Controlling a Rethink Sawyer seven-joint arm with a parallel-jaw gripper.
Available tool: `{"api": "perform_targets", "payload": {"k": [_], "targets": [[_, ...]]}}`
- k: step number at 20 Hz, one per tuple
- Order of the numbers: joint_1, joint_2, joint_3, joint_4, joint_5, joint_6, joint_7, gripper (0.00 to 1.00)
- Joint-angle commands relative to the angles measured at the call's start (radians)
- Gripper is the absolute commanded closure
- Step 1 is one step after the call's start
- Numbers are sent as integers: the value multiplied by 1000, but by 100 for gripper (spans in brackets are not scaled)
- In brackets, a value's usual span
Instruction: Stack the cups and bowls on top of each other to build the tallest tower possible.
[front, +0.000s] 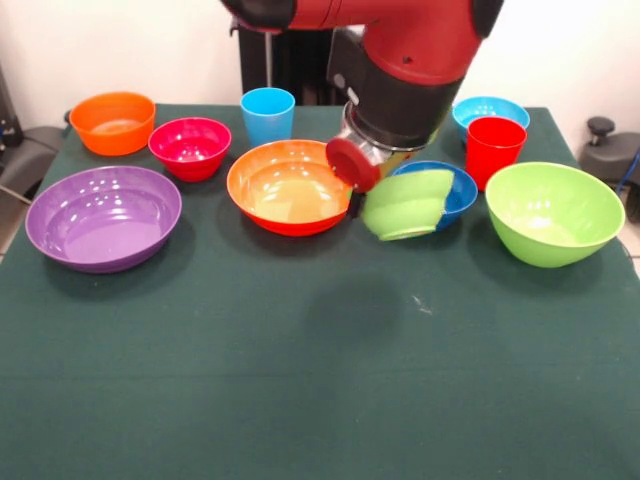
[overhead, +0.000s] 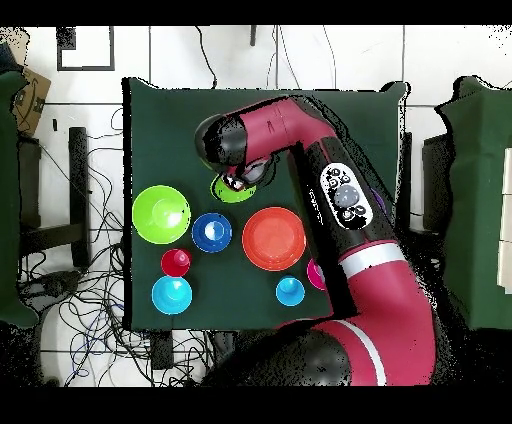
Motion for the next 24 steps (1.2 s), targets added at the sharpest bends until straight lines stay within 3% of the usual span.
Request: {"api": "perform_targets", "payload": {"k": [1, 15, 24], "targets": [[42, 60, -90, -76, -140, 93, -227, 100], [5, -1, -83, 29, -135, 23, -242, 100], [11, -5, -84, 28, -144, 21, -235, 100]]}}
